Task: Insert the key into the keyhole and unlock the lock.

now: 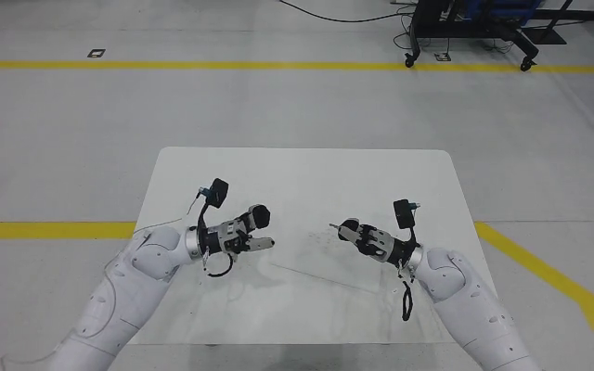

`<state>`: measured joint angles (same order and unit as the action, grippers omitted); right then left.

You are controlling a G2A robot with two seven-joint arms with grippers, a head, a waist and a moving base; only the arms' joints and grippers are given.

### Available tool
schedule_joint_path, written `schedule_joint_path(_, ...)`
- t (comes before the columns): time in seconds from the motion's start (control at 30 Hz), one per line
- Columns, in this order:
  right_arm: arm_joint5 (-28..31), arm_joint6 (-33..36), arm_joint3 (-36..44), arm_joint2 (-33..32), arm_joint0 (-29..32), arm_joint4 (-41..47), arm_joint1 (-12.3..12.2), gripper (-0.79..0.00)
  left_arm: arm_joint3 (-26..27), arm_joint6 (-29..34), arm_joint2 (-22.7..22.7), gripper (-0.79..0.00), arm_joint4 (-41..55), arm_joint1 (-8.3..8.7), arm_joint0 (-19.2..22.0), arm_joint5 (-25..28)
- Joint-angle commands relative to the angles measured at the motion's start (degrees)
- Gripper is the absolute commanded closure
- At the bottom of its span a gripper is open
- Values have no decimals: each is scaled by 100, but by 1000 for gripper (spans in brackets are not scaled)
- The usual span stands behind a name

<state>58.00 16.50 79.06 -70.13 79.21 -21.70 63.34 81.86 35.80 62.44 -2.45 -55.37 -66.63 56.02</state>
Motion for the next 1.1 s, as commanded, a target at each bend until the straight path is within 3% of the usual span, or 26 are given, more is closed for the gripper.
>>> schedule_joint_path(0.0,0,0,0,0,0,0,0,0,663,-111,777,-785,-480,164,-458,-253)
schedule_joint_path(0.1,0,0,0,0,0,0,0,0,1812,-74,1991,-785,-1175,381,-1397,-918)
schedule_joint_path(0.2,0,0,0,0,0,0,0,0,3058,122,3019,-785,-2347,489,-2416,-2183)
schedule_joint_path(0.3,0,0,0,0,0,0,0,0,4048,221,3397,-785,-3358,488,-3297,-3244)
schedule_joint_path(0.43,0,0,0,0,0,0,0,0,4516,278,3164,-785,-4547,450,-3875,-4245)
schedule_joint_path(0.53,0,0,0,0,0,0,0,0,4435,372,2588,-785,-5215,410,-3857,-4721)
schedule_joint_path(0.67,0,0,0,0,0,0,0,0,4038,557,1884,-785,-5772,337,-3417,-5274)
schedule_joint_path(0.87,0,0,0,0,0,0,0,0,3448,734,1231,-782,-5687,216,-2735,-5511)
schedule_joint_path(0.93,0,0,0,0,0,0,0,0,3286,788,1114,-643,-5691,190,-2582,-5504)
schedule_joint_path(1.07,0,0,0,0,0,0,0,0,3159,858,972,-520,-5717,152,-2400,-5507)
